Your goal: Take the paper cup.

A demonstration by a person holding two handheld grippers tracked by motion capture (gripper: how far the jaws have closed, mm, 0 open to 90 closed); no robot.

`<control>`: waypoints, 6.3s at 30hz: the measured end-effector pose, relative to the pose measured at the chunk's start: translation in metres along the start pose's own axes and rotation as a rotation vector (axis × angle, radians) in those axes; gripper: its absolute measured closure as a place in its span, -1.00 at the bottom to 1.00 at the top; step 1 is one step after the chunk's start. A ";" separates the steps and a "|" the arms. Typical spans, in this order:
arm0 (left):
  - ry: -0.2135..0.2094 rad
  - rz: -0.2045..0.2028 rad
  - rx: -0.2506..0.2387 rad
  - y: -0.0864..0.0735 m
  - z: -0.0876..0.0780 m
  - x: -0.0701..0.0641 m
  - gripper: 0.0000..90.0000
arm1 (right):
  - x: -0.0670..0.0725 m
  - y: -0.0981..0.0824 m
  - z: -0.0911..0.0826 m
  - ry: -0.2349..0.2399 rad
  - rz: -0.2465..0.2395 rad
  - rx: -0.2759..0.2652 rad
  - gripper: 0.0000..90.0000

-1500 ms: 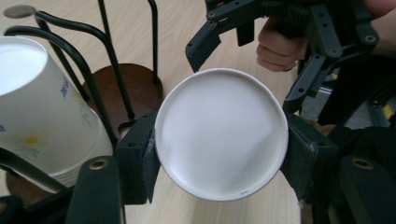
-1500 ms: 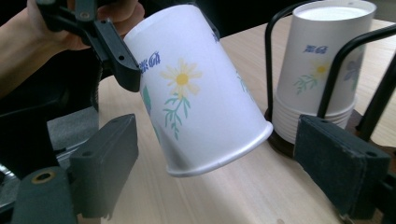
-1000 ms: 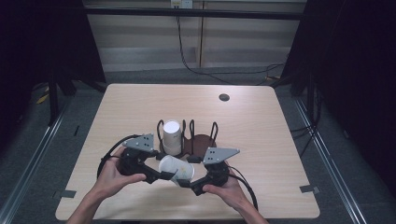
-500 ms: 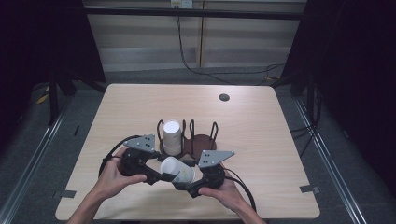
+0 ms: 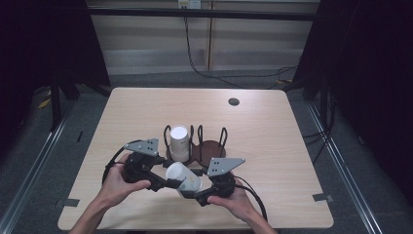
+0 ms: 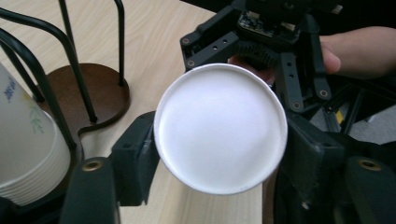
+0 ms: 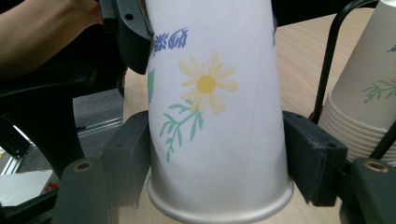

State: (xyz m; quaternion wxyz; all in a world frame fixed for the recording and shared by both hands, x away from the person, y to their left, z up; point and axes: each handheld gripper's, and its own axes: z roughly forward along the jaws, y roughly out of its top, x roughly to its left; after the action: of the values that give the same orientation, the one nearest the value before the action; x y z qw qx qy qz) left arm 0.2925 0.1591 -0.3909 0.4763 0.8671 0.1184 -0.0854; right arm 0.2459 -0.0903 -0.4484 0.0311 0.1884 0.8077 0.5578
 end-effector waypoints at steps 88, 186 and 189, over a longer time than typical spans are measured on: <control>0.094 0.082 0.256 -0.019 0.033 -0.004 -0.42 | -0.008 0.035 -0.005 -0.044 -0.146 0.626 -0.36; -0.004 0.041 0.269 -0.030 0.047 -0.002 -0.19 | -0.006 0.027 0.000 -0.008 -0.151 0.515 -0.65; 0.002 0.036 0.261 -0.031 0.046 -0.003 -0.19 | -0.009 0.028 -0.002 -0.005 -0.136 0.492 -0.66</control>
State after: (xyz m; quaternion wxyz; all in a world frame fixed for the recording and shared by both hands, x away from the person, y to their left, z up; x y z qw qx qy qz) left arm 0.2790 0.1358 -0.4390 0.3606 0.9238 0.0914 -0.0905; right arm 0.2611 -0.0865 -0.4239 0.0239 0.1369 0.9299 0.3406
